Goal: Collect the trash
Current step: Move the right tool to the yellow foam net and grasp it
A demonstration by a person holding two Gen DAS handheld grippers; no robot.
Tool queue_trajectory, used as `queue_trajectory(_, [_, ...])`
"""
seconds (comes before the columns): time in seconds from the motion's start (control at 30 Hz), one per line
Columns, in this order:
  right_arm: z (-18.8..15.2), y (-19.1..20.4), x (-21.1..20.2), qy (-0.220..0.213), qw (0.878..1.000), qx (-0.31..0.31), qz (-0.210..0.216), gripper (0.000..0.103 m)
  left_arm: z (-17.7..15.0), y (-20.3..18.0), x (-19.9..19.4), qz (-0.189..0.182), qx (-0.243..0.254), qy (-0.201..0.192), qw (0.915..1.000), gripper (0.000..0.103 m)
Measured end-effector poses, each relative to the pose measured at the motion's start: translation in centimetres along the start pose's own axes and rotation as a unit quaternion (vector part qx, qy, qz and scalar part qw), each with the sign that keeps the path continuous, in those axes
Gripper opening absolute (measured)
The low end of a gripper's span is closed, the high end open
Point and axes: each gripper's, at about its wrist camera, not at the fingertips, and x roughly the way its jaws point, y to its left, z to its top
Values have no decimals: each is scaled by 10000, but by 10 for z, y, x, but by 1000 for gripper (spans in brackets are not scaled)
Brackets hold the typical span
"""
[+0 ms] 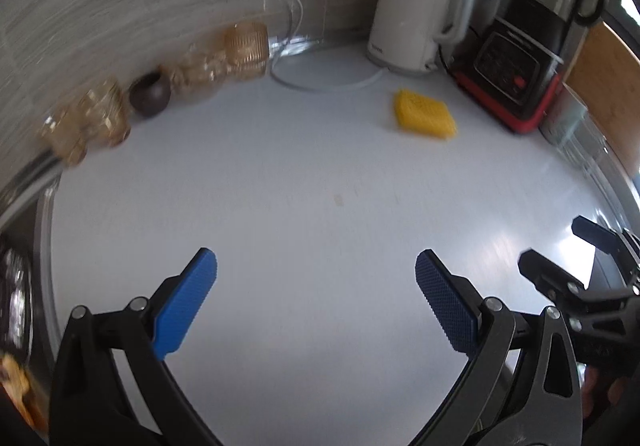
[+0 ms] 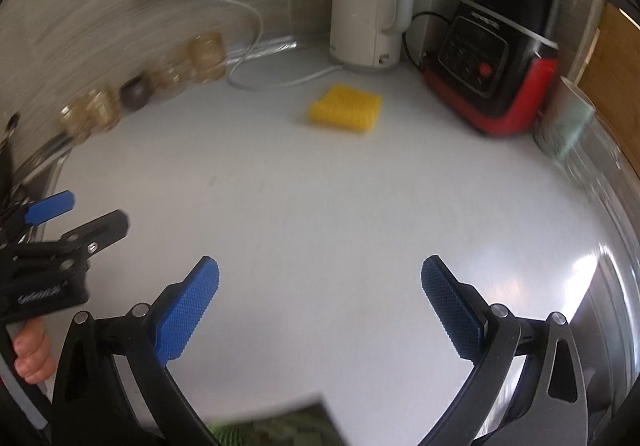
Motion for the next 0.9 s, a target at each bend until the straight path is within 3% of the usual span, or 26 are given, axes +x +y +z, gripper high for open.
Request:
queue_trajectory(0.4, [113, -11, 141, 111, 9982, 569, -183, 101, 73, 16, 78, 14, -354, 57, 9994, 95])
queue_trajectory(0.63, [134, -9, 179, 175, 9958, 795, -416, 99, 85, 2, 99, 23, -151, 86, 9998, 95])
queue_trajectory(0.83, [138, -7, 193, 329, 9958, 728, -449, 78, 88, -2, 111, -31, -63, 161, 9998, 95])
queue_trajectory(0.9, [138, -7, 195, 393, 9956, 716, -461, 64, 88, -1, 113, -56, -62, 172, 9998, 95])
